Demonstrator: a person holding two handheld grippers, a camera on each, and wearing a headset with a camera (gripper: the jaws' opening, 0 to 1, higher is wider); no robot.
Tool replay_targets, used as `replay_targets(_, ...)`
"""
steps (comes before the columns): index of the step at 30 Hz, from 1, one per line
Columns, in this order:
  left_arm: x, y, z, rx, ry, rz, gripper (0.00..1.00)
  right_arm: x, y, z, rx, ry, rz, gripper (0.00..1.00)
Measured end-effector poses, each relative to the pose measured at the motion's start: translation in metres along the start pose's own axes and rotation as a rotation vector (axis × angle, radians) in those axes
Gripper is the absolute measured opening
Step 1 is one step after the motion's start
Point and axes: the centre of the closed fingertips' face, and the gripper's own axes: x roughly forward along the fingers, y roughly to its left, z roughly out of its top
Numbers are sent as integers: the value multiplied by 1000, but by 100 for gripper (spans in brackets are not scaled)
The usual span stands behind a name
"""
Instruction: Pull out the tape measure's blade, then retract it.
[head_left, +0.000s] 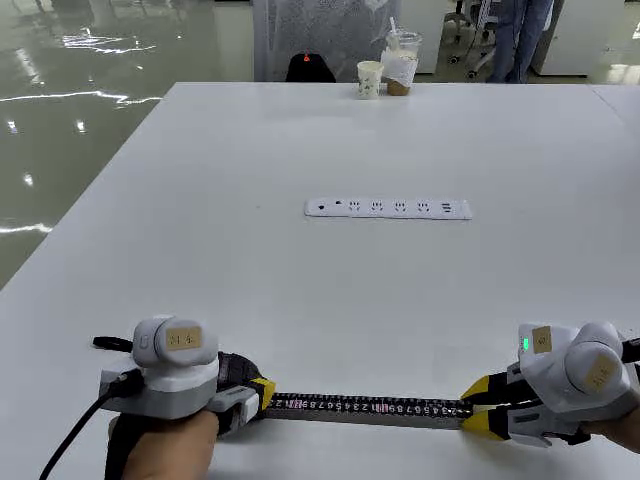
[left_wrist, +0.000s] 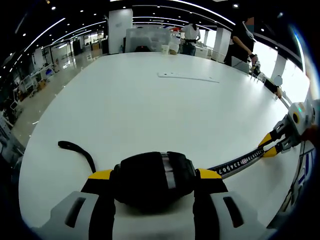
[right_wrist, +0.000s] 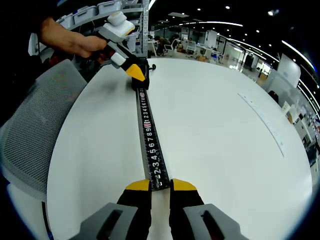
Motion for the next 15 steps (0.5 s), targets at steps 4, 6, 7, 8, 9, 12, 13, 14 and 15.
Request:
replay_targets(4,0,0,0,3,4,-3,57,0,0,0,1,1,0,9)
replay_targets(6,0,0,0,5,3,-4,56,0,0,0,3,0,0,9)
replay_targets(7,0,0,0,4,3,-4,56,0,0,0,3,0,-1,9)
replay_targets(8,0,0,0,5,4,-5,56,0,0,0,3,0,-1,9)
replay_targets(9,0,0,0,5,4,-6,56,0,0,0,4,0,0,9)
replay_targets(12,-1,0,0,5,5,-7,56,0,0,0,6,-1,-1,9)
replay_targets(13,-1,0,0,6,3,-7,56,0,0,0,5,-1,-1,9)
replay_targets(14,-1,0,0,5,3,-7,56,0,0,0,6,0,-1,9)
replay_targets(15,-1,0,0,6,1,-8,56,0,0,0,7,0,-2,9)
